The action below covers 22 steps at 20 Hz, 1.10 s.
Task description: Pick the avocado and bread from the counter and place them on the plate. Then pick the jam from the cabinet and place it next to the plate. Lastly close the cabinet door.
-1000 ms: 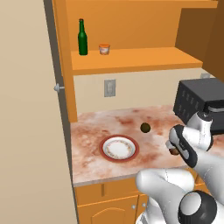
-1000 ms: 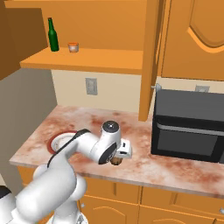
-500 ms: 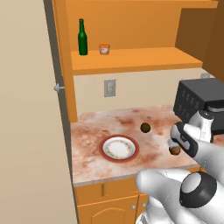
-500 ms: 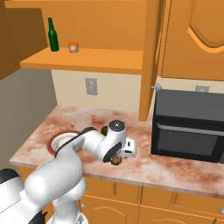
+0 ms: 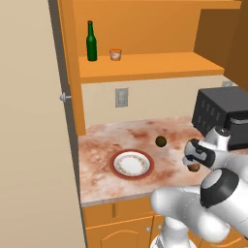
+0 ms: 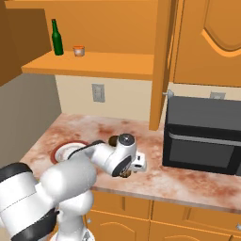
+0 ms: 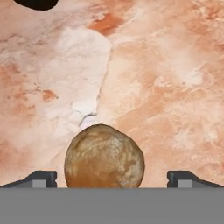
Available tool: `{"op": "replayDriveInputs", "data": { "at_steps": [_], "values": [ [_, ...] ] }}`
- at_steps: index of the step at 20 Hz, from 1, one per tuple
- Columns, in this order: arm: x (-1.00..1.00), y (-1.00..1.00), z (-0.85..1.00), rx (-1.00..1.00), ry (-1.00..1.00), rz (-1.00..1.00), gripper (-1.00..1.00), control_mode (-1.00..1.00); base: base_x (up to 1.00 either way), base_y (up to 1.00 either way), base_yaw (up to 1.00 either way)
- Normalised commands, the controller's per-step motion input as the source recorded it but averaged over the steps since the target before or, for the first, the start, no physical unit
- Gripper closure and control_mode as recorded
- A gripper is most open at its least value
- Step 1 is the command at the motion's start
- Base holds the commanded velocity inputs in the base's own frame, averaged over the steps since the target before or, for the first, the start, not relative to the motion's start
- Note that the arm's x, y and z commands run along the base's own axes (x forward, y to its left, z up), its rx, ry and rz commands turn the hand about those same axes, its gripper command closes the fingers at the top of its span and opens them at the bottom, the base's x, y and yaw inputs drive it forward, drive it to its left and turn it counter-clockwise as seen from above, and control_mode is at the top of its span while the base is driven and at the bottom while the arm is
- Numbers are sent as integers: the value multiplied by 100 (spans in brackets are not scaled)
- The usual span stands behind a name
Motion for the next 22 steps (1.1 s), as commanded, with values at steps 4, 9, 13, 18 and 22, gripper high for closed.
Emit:
{"op": "replayDriveInputs", "data": {
  "at_steps": [4,9,13,18,22],
  "values": [
    [38,11,-44,0,0,0,-100,-100,0,0,0],
    [25,6,-23,-1,0,0,100,-100,0,0,0],
    [1,1,37,2,0,-7,100,-100,0,0,0],
    [0,52,91,4,0,-11,100,-100,0,0,0],
    [6,100,46,0,-3,-13,100,-100,0,0,0]
  ]
}}
